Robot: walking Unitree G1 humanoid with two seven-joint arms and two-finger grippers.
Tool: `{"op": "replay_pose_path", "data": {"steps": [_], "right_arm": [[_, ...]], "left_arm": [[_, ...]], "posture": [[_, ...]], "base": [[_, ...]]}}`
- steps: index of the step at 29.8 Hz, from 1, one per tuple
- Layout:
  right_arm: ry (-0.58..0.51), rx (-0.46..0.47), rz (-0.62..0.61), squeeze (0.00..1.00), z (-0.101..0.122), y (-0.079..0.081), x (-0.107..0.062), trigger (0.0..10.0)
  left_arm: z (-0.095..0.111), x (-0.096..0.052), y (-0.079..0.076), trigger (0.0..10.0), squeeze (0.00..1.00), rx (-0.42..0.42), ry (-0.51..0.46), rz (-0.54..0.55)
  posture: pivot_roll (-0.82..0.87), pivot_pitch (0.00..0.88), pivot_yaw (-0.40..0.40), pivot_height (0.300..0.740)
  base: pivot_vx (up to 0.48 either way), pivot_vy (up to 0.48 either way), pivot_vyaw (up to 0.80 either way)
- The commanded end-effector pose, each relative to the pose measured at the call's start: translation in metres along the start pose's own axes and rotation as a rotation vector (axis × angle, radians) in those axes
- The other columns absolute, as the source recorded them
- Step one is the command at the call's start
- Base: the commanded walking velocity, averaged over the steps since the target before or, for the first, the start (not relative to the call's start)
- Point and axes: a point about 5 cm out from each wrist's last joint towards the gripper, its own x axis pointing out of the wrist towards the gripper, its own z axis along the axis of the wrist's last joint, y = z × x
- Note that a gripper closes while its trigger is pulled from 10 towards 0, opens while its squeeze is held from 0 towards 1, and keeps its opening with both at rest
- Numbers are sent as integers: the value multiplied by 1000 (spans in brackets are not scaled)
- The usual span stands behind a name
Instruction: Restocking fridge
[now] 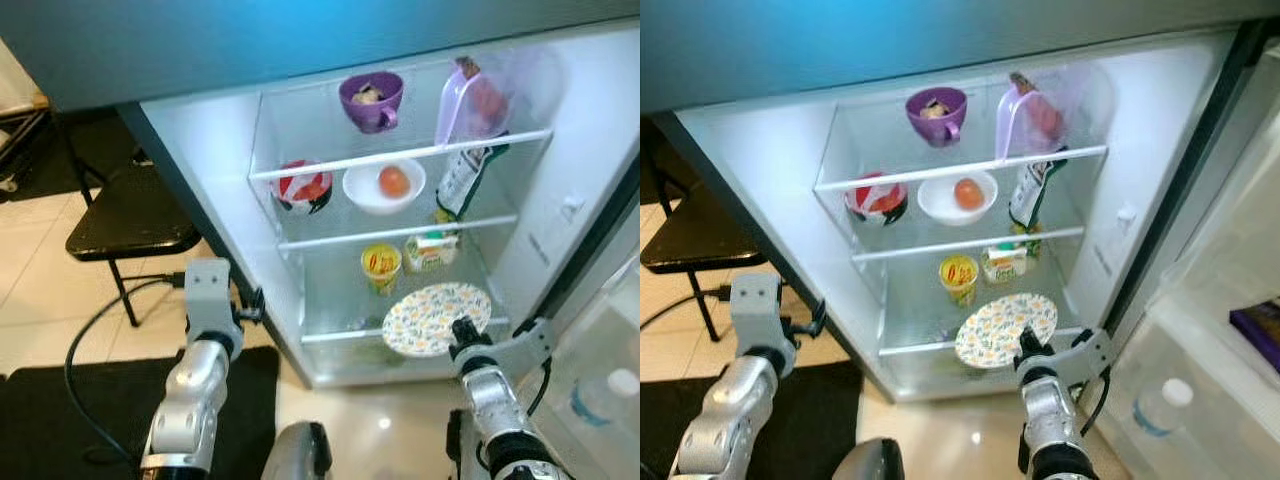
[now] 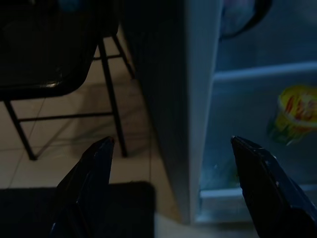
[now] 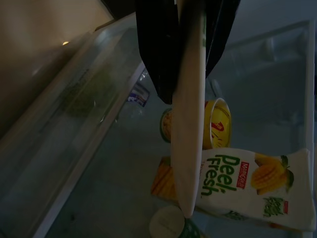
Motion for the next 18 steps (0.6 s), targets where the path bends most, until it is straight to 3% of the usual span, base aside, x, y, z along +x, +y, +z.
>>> {"op": "replay_pose_path", "data": {"steps": [1, 4, 6, 8, 10, 13, 15, 18], "right_arm": [[18, 24, -8, 0, -7, -3, -2, 10000], [-3, 58, 83, 0, -1, 9, 2, 10000], [-15, 58, 124, 0, 2, 16, 4, 10000], [-30, 47, 145, 0, 7, 21, 6, 10000], [-35, 3, 107, 0, 8, 17, 6, 10000], [-38, -10, 76, 0, 8, 14, 6, 10000], [-44, 0, 55, 0, 8, 8, 5, 10000], [-43, -5, 54, 0, 7, 6, 4, 10000]], "left_arm": [[6, -3, 10, 10000, 0, 14, 1, 22], [20, -7, 2, 10000, 0, 128, -66, -54], [20, -10, -3, 10000, 0, 160, -66, -96], [13, -17, -11, 10000, 0, 177, -34, -163], [-2, -30, -28, 10000, 0, 196, 39, -303], [-9, -37, -36, 10000, 0, 171, 90, -369], [-19, -56, -53, 10000, 0, 66, 195, -515], [-23, -68, -58, 10000, 0, 22, 236, -564]], "posture": [[91, 281, 146, 598], [117, 294, 153, 598], [119, 296, 155, 598], [114, 301, 159, 598], [110, 306, 160, 598], [110, 306, 162, 598], [110, 304, 169, 598], [110, 306, 173, 598]], "base": [[0, 0, 0], [0, 0, 0], [0, 0, 0], [0, 0, 0], [0, 0, 0], [0, 0, 0], [0, 0, 0], [0, 0, 0]]}}
